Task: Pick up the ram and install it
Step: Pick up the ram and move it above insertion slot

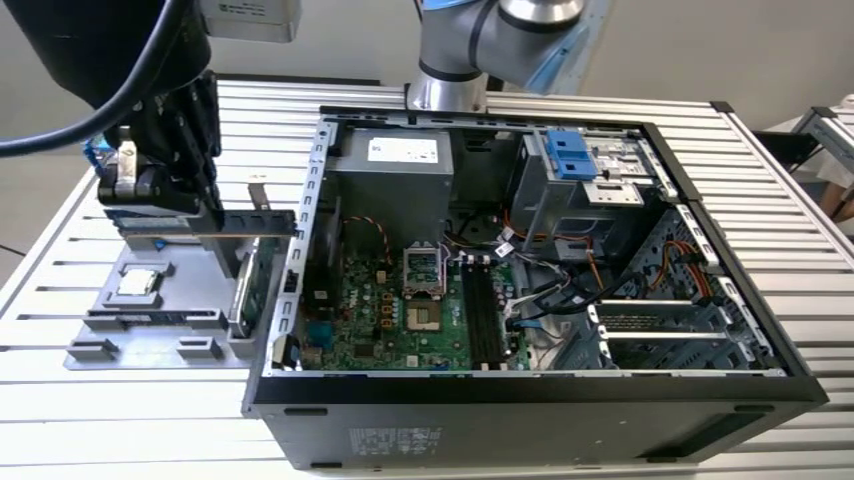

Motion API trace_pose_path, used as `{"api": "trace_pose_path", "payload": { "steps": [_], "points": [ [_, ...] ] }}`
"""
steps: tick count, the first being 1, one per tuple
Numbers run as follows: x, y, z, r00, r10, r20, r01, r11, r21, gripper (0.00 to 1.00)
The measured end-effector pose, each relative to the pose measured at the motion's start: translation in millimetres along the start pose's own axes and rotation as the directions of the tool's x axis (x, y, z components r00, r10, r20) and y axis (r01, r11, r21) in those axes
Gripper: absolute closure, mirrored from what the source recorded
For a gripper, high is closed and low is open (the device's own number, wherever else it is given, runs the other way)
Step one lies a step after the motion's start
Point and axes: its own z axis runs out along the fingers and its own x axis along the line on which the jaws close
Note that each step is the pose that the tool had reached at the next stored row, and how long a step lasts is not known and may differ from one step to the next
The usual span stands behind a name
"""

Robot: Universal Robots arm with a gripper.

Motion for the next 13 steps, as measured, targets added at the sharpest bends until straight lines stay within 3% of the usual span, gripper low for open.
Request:
{"api": "trace_pose_path", "payload": {
  "steps": [13],
  "points": [
    [-0.4, 24.2, 0.0, 1.0000, 0.000, 0.0000, 0.000, 1.0000, 0.0023, 1.00]
  ]
}}
